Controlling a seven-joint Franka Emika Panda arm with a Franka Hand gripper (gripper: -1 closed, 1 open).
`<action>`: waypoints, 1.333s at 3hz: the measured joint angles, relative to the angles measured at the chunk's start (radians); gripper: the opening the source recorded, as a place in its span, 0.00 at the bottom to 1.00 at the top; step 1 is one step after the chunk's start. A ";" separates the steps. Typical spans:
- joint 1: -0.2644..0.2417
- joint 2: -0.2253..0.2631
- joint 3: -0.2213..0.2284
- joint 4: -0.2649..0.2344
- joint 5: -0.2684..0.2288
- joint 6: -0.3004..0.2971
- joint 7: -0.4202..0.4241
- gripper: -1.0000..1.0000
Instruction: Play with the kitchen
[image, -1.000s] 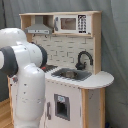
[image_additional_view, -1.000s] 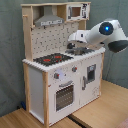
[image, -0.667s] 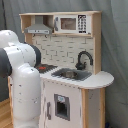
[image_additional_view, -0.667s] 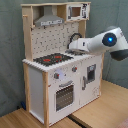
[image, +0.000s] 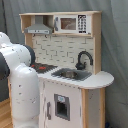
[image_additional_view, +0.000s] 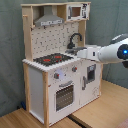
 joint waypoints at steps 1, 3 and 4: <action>0.000 -0.024 0.060 0.004 0.000 -0.075 0.018 1.00; -0.045 -0.210 0.059 0.006 0.023 0.002 0.020 1.00; -0.090 -0.292 0.060 0.009 0.022 0.025 -0.017 1.00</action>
